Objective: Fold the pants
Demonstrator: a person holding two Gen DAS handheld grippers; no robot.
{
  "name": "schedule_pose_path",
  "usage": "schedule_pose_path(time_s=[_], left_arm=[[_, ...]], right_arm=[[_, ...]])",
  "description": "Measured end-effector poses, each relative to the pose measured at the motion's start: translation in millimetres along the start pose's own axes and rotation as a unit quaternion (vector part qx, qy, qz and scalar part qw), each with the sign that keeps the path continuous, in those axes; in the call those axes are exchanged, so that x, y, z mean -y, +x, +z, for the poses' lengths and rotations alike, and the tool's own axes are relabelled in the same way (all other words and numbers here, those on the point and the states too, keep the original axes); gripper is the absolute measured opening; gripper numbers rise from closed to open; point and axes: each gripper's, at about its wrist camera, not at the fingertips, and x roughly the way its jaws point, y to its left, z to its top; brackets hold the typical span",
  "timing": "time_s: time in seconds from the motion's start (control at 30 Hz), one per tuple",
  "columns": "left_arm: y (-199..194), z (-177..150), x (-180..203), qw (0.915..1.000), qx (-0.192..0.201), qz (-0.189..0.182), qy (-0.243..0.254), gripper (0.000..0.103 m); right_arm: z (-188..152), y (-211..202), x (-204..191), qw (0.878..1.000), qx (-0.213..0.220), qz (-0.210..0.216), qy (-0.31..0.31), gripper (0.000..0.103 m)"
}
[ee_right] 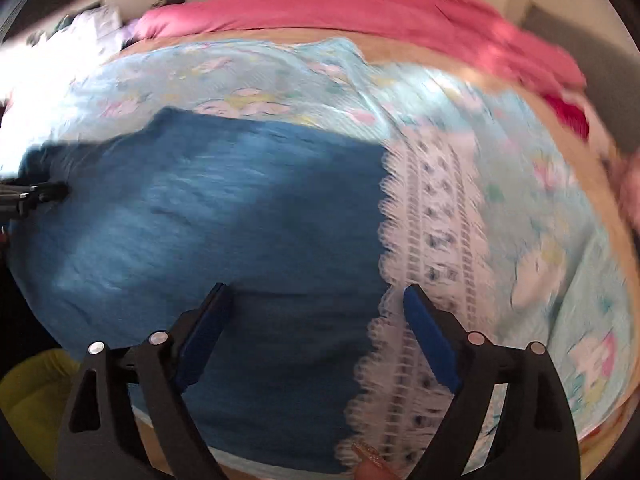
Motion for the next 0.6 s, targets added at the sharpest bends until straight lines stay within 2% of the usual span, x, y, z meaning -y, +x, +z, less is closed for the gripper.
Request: schedule_pose_path(time_s=[0.07,0.2,0.3,0.4,0.6], left_arm=[[1.2,-0.5,-1.0,1.0000,0.000,0.000,0.001,0.093],[1.3,-1.4,0.6,1.0000,0.003,0.006,0.005,0.093],[-11.6,-0.4,7.2,0.9997,0.022,0.005,0.006,0.093],[-34.6,-2.5,17.8,0.9987,0.046,-0.014,0.018,0.093],[-68.0,-13.3,59.2,0.9945,0.076,-0.039,0.061,0.094]], right_arm=[[-1.6,-2.5,10.0,1.000,0.002,0.016,0.020,0.084],[-4.0,-2.5,3.7,1.000,0.003,-0.008,0.006,0.085],[-3.0,-16.7,5.3,1.000,0.018,0.008,0.023,0.085],[-2.7,-41.1,6.7,0.998,0.050,0.016,0.019,0.085],[-5.3,-74.1,0.4,0.997,0.076,0.012,0.005,0.085]])
